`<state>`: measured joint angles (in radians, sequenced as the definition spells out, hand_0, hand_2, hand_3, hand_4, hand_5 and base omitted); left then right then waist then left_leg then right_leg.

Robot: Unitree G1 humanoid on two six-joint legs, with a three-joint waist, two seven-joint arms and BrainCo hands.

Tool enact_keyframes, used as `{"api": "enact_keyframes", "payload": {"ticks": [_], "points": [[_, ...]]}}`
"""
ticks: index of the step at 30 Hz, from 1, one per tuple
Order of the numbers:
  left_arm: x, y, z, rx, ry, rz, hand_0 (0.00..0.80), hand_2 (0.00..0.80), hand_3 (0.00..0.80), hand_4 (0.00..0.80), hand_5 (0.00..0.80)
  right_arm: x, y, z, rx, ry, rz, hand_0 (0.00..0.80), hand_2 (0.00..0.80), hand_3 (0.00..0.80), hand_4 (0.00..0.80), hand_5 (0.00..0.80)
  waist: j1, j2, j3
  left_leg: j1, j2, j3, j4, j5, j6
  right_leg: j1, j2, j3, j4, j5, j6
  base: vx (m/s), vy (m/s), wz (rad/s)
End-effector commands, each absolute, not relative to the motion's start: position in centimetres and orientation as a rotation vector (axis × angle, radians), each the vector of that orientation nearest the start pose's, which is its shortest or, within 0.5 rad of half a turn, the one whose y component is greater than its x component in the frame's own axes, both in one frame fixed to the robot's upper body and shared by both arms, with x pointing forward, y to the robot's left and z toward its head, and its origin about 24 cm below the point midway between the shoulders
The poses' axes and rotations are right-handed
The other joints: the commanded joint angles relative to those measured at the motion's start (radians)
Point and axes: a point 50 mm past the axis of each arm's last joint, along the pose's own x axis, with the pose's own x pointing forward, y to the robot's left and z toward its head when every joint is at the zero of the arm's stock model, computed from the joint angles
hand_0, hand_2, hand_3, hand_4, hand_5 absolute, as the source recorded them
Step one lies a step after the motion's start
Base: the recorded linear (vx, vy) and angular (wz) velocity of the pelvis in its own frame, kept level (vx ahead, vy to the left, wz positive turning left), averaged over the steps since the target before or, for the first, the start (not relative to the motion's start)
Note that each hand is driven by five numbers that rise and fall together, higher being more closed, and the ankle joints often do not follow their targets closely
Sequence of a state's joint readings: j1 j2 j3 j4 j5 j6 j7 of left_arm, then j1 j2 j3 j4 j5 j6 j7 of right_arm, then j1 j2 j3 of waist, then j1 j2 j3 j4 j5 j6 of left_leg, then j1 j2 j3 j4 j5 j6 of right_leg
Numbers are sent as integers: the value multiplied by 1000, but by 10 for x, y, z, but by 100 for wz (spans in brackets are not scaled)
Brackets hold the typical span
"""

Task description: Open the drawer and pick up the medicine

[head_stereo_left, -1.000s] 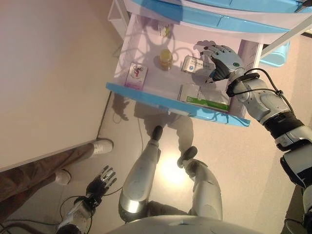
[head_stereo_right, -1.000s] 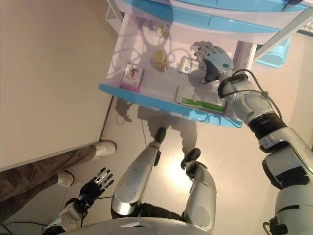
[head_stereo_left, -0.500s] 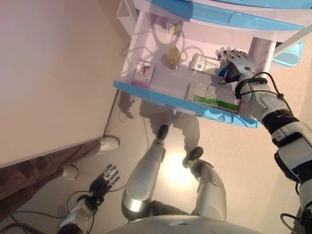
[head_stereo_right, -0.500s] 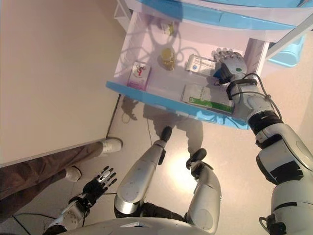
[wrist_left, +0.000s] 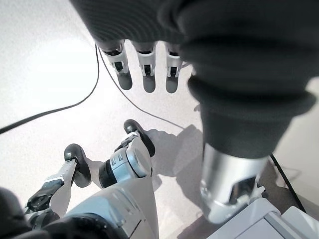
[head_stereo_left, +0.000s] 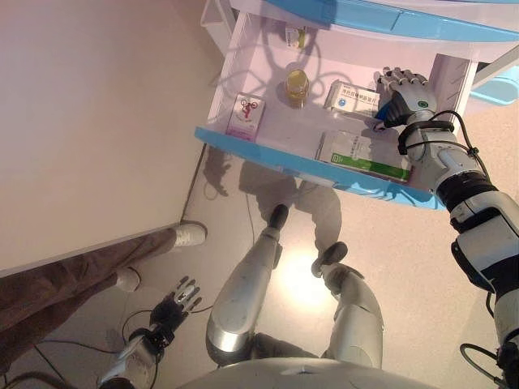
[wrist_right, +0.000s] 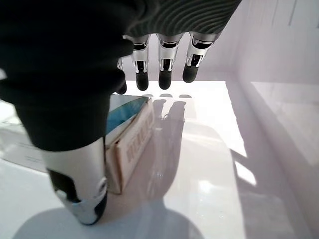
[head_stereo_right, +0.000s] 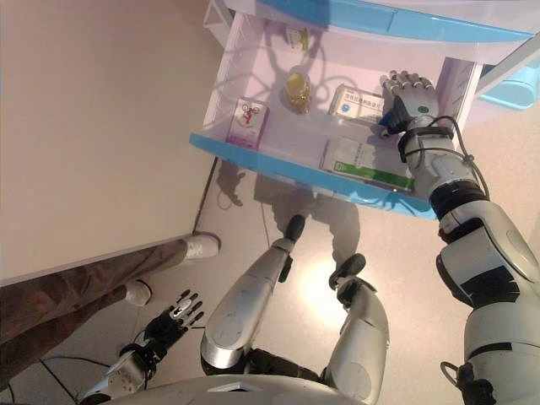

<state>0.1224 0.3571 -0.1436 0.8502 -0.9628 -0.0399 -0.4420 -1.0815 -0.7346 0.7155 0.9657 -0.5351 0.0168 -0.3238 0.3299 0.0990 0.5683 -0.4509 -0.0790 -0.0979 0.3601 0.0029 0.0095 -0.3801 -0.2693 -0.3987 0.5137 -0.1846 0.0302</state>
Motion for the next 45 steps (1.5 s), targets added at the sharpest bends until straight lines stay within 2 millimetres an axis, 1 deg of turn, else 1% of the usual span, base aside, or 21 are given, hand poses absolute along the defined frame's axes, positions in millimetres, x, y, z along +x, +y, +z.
{"api": "enact_keyframes", "payload": {"ticks": [1, 5, 11, 15, 16, 17, 20, 26, 31, 35, 40, 45], "points": [[91, 232, -130, -688, 795, 56, 0, 0, 0, 0, 0, 400, -257, 217, -1703, -232, -298, 0, 0, 0, 0, 0, 36, 75, -48, -5, -28, 65, 6, -101, 33, -32, 2, 18, 73, -12, 29, 42, 14, 4], [90, 229, -129, -692, 793, 39, 0, 0, 0, 0, 0, 401, -254, 217, -1710, -225, -275, 0, 0, 0, 0, 0, 46, 79, -48, -14, -31, 60, 16, -104, 35, -38, -3, 13, 82, -15, 27, 37, 3, 7], [85, 231, -130, -691, 804, 38, 0, 0, 0, 0, 0, 404, -247, 213, -1707, -202, -196, 0, 0, 0, 0, 0, 59, 76, -48, -28, -32, 49, 26, -104, 36, -47, -2, 5, 95, -19, 25, 18, -8, 2], [84, 233, -131, -690, 804, 48, 0, 0, 0, 0, 0, 406, -240, 203, -1677, -166, -122, 0, 0, 0, 0, 0, 63, 69, -48, -39, -28, 47, 31, -103, 36, -57, -2, 2, 107, -22, 24, 21, -21, 7], [84, 234, -131, -687, 803, 47, 0, 0, 0, 0, 0, 406, -240, 201, -1671, -151, -106, 342, 342, 342, 342, 342, 64, 68, -48, -42, -27, 46, 33, -102, 36, -60, -3, 0, 111, -23, 24, 16, -36, 12], [83, 235, -131, -686, 805, 50, 0, 0, 0, 0, 0, 406, -239, 198, -1666, -133, -83, 800, 800, 800, 800, 800, 65, 65, -48, -44, -27, 46, 35, -103, 37, -61, -3, -1, 112, -24, 23, 13, -31, 10], [81, 237, -133, -680, 803, 56, 0, 0, 0, 0, 0, 406, -237, 190, -1671, -111, -34, 800, 800, 800, 800, 800, 65, 58, -48, -48, -25, 41, 38, -104, 37, -64, -1, -2, 115, -23, 23, 10, -41, 5], [80, 239, -134, -675, 796, 69, 0, 0, 0, 0, 0, 406, -231, 185, -1696, -129, -8, 800, 800, 800, 800, 800, 61, 45, -48, -52, -20, 42, 40, -104, 40, -66, 7, -1, 111, -21, 23, -2, -37, 2], [83, 238, -134, -665, 788, 64, 0, 0, 0, 0, 0, 405, -227, 185, -1715, -164, -11, 800, 800, 800, 800, 800, 54, 37, -48, -48, -15, 42, 36, -104, 41, -66, 12, 5, 110, -15, 28, -2, -13, 0], [83, 238, -134, -666, 786, 72, 0, 0, 0, 0, 0, 405, -224, 188, -1723, -206, -16, 800, 800, 800, 800, 800, 48, 34, -48, -43, -13, 44, 30, -104, 41, -66, 13, 10, 105, -5, 33, 0, 0, 0], [85, 240, -134, -662, 780, 72, 0, 0, 0, 0, 0, 403, -212, 193, -1729, -296, 6, 800, 800, 800, 800, 800, 33, 26, -48, -27, -11, 53, 23, -109, 44, -59, 12, 20, 100, 10, 41, -27, 1, -2], [88, 244, -132, -664, 757, 81, 0, 0, 0, 0, 0, 396, -191, 202, -1706, -412, 48, 800, 800, 800, 800, 800, 5, 7, -48, 0, -3, 69, 8, -112, 44, -45, 14, 35, 92, 27, 49, -42, 2, -3]]}}
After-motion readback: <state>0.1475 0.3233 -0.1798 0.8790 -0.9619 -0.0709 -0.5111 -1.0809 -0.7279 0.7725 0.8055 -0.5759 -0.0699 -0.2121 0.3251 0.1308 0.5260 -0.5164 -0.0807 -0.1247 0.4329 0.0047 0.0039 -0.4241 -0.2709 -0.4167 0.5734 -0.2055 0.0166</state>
